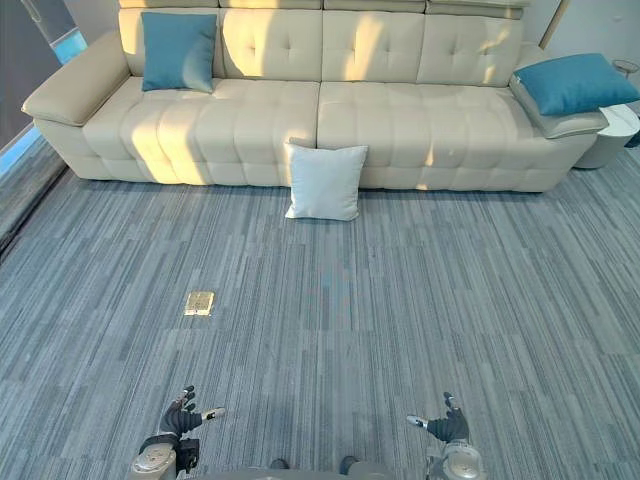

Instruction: Pick up cushions and gather them together orderly.

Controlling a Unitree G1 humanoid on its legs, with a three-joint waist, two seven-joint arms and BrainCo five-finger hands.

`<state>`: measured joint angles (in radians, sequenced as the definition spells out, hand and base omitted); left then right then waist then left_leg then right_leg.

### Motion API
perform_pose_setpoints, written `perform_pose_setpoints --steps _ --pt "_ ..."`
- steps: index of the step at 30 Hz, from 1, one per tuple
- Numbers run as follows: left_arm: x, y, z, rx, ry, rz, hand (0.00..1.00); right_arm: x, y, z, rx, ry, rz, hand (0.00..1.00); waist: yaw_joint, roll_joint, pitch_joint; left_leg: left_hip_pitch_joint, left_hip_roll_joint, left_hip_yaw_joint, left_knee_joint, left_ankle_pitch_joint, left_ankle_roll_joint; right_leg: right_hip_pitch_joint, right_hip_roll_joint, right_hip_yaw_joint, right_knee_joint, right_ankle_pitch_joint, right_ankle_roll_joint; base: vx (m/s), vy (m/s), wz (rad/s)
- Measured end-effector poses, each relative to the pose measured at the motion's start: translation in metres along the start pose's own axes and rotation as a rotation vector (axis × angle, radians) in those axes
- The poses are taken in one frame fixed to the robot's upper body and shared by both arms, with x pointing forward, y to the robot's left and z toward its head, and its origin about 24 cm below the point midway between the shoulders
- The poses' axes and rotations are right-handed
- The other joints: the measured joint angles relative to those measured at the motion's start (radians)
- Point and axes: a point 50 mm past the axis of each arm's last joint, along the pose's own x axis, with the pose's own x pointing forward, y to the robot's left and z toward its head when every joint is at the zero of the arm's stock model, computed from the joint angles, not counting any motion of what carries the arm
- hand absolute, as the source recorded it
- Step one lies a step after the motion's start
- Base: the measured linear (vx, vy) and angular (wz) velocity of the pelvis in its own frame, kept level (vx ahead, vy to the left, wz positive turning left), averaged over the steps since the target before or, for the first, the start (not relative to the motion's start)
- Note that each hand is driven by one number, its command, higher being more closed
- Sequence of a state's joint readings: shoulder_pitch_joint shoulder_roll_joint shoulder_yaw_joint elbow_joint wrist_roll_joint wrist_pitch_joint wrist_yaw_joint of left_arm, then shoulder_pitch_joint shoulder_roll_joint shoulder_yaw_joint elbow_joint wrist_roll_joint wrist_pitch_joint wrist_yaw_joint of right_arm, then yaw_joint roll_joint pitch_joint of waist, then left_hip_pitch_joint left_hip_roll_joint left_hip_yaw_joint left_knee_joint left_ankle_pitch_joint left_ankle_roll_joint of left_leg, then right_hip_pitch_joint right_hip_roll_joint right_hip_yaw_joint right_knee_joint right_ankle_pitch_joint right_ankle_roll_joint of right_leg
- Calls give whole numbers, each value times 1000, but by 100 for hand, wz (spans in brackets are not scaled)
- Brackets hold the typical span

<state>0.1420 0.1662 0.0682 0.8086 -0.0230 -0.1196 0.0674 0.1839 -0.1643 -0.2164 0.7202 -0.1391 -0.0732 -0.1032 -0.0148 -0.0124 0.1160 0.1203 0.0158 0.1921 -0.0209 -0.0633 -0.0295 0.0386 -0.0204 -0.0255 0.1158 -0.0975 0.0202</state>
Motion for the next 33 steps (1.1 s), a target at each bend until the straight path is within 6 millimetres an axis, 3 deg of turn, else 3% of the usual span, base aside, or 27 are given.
perform_pose_setpoints --steps 8,16,23,26,29,30,32,33 --pt "-6 -1 -8 13 13 -11 0 0 0 -3 -4 13 7 0 -23 2 -2 -2 0 -1 0 4 7 -10 1 -2 1 -2 -4 -58 -18 0" --pt "-7 0 -10 12 21 -10 0 -2 6 -13 44 63 18 0 -24 4 -3 -5 -3 -3 -28 15 19 -10 3 -6 -22 2 -6 33 -1 0" --pt "-4 -2 -3 10 -4 -12 0 5 14 4 100 30 25 0 -24 3 -1 -51 -8 1 -31 14 21 -48 0 -2 -36 3 -4 69 6 -1" --pt "-4 -1 3 -4 -31 -9 0 9 21 12 118 15 37 0 -12 2 1 -97 -6 13 34 -38 36 -78 -2 16 -23 -3 5 64 22 -16" --pt "-3 -2 11 -35 -62 -4 0 11 21 19 124 -2 35 0 6 10 14 -141 -10 41 135 -131 50 -151 -21 45 141 -86 53 65 61 -29" --pt "-3 -2 13 -39 -70 0 0 12 21 20 125 -7 34 0 5 21 24 -136 -12 40 160 -169 64 -213 -24 53 293 -108 78 57 94 -8" --pt "-1 0 20 -40 -91 14 0 8 26 19 129 -10 46 0 -4 17 48 -86 -25 22 181 -207 86 -345 -46 29 616 -118 79 165 96 14" --pt "-1 1 20 -38 -90 14 0 7 27 16 126 0 50 0 -10 15 55 -70 -25 16 187 -218 92 -366 -53 15 658 -134 66 282 78 26"
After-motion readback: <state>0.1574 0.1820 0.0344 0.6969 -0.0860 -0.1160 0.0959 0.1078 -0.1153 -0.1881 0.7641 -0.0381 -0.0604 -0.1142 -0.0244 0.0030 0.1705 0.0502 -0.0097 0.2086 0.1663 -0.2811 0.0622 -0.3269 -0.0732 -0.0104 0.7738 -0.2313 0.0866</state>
